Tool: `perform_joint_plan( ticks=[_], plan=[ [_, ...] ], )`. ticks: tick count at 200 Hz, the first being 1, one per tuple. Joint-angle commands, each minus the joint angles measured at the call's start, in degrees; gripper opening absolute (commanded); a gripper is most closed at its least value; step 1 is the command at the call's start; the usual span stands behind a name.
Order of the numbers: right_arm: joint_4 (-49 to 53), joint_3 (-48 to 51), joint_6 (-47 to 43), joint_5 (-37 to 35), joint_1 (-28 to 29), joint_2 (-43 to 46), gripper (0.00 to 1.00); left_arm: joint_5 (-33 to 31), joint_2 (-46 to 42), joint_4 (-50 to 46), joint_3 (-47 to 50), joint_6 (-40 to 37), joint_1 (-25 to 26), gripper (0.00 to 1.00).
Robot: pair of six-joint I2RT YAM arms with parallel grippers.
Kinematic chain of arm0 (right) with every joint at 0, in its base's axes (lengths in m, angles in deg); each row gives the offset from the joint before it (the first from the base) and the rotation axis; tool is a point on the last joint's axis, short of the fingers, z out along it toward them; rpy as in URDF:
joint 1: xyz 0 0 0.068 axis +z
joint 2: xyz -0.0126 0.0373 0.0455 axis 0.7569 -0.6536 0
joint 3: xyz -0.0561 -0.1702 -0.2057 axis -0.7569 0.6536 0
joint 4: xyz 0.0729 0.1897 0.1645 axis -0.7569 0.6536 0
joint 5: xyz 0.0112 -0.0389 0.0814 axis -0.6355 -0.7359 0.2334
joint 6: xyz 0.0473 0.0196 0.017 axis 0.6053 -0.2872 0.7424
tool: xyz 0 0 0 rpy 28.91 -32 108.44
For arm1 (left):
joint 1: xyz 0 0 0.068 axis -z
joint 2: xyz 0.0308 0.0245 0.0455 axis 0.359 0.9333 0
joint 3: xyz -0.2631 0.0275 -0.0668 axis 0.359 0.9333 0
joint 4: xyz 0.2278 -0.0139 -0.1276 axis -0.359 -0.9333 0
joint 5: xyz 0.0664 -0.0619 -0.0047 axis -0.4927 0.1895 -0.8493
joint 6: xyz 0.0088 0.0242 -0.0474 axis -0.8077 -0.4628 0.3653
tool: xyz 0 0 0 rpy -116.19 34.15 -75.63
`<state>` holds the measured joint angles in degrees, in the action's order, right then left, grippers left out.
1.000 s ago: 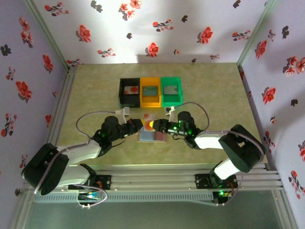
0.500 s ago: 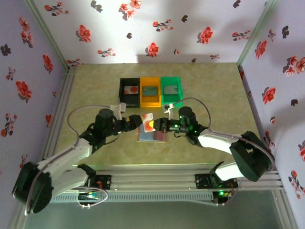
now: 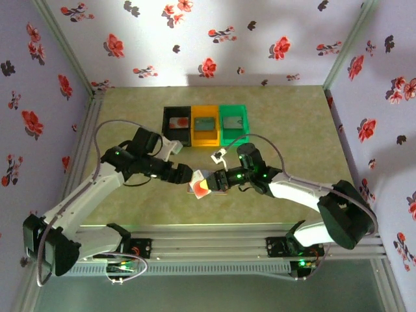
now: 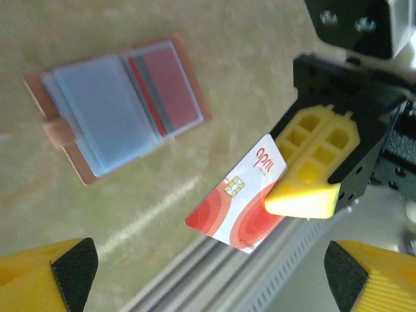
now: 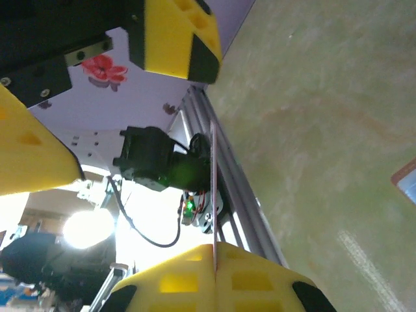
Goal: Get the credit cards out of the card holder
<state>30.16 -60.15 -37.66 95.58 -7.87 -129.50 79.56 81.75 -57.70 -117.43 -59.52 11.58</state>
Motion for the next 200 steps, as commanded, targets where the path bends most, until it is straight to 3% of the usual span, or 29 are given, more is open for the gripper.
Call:
perform_joint_plan(
  ticks=[1,49,90,107,200],
  plan=[
    [-0.7,-0.49,-1.94,3.94,0.86,2.12,0.0,7.37,0.34,-3.35,-0.01,-4.83,0.63,0.92],
    [-2.87,0.0,-2.13,6.29,2.55,2.42,0.0,11.39,1.07,-1.09,1.32,-4.54,1.57,0.78],
    [-4.34,0.65,-2.01,7.31,3.32,4.0,0.0,14.63,2.12,-0.71,1.41,-4.74,2.09,0.56],
    [-4.97,0.98,-1.97,7.9,3.68,4.63,0.0,14.89,2.14,-0.55,1.75,-5.16,2.84,0.53],
    [-5.04,1.03,-2.78,8.96,5.26,4.47,0.0,18.58,1.62,0.59,2.18,-4.73,3.57,0.11]
  ],
)
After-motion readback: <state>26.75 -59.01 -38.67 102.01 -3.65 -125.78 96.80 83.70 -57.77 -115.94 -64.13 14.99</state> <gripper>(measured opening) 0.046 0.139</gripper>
